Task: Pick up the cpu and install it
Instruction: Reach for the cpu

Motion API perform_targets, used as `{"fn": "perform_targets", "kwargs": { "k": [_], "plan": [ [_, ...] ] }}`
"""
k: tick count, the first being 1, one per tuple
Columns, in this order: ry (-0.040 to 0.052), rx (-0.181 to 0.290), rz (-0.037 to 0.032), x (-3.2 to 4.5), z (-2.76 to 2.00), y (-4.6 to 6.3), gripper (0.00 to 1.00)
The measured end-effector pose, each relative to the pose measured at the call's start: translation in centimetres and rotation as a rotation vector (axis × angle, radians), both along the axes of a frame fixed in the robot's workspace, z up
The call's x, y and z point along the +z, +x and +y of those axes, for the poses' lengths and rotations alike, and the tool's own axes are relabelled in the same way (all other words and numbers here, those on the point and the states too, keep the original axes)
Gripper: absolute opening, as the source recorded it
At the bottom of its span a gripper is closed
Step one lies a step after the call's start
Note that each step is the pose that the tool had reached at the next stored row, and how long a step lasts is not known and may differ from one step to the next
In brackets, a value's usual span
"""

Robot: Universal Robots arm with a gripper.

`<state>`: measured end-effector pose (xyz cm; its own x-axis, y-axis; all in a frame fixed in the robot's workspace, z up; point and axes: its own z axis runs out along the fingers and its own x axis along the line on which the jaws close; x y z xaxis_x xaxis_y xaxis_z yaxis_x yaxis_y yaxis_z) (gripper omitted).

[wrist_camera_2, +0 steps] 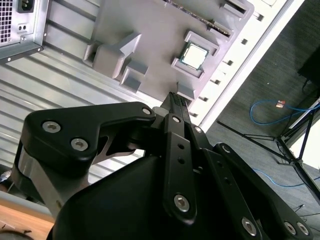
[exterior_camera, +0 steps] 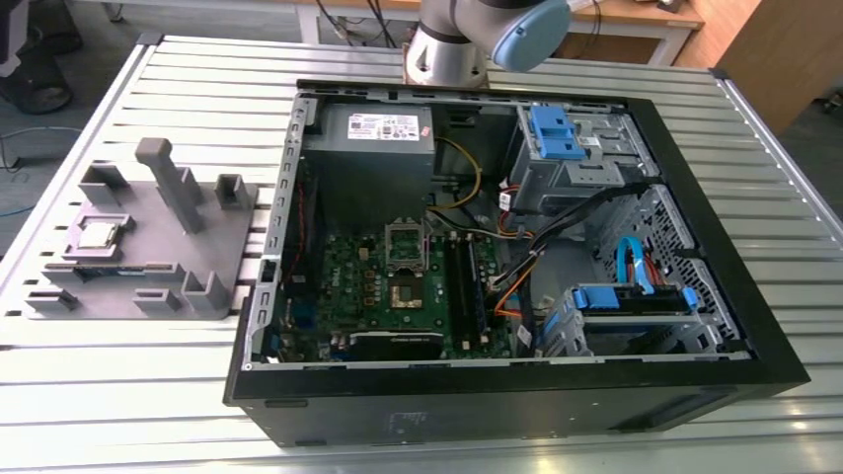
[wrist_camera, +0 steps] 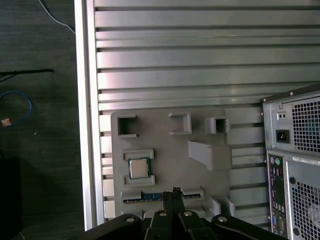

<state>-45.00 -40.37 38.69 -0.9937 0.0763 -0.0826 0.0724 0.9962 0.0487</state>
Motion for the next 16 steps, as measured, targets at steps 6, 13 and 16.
{"fn": "perform_targets", "kwargs": {
  "k": [6,13,16],
  "plan": [
    [0.0001,0.000,-0.0002,-0.25,-0.01,0.00,0.11],
    [0.0000,0.000,-0.0001,-0.34,-0.01,0.00,0.11],
    [0.0000,0.000,0.0000,-0.35,-0.01,0.00,0.11]
  ]
}}
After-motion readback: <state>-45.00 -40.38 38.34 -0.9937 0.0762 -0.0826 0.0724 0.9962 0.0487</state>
